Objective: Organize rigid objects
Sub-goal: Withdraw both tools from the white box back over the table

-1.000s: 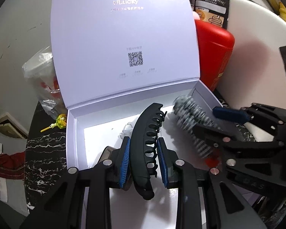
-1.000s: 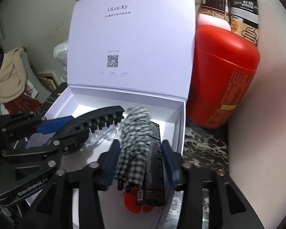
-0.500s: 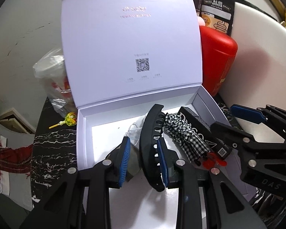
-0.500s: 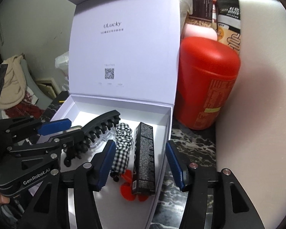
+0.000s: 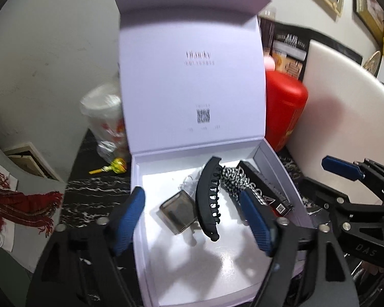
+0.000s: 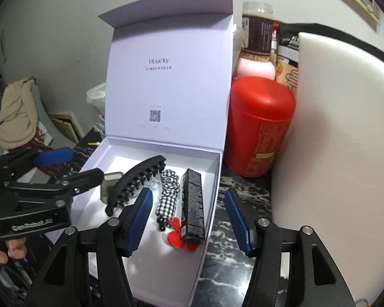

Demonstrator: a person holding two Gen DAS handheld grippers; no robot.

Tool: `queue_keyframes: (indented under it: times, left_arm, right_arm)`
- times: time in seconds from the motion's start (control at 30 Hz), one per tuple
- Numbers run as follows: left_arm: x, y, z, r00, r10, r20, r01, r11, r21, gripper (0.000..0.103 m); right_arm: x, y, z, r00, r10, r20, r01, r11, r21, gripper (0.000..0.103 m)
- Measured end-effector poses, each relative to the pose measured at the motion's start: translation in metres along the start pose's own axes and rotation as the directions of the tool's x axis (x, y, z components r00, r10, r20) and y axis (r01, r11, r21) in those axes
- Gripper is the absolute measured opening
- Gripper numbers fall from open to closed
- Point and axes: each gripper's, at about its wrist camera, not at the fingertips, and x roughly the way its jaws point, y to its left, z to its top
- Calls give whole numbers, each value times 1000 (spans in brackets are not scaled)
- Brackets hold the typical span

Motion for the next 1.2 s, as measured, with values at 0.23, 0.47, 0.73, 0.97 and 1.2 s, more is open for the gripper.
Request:
queue_keyframes:
  times: [0.23,0.47,0.73,0.97,1.2]
  left_arm:
    - [-27,0,-1,1000,4,8,-4,1000,11,79]
    - [-59,-1,-7,999,-11,42,11,1000,12,79]
    - [-95,-3,-16,995,-25,93,23,1000,14,79]
    - [-126,-8,-27,992,-6,125,2,999,38,79]
    - [-148,-14,-44,991,-34,130,27,998,53,79]
  right_arm:
    - [-30,9,-6,999,-4,37,4,1000,-4,63]
    - [-61,19,-14,997,-14,77,15,1000,-14,70]
    - [-94,28,-25,993,-28,113,30,999,-14,75]
    - [-122,35,-39,990,-53,130,56,998,-19,77]
    - [-142,43,-56,989,-62,137,65,998,-16,78]
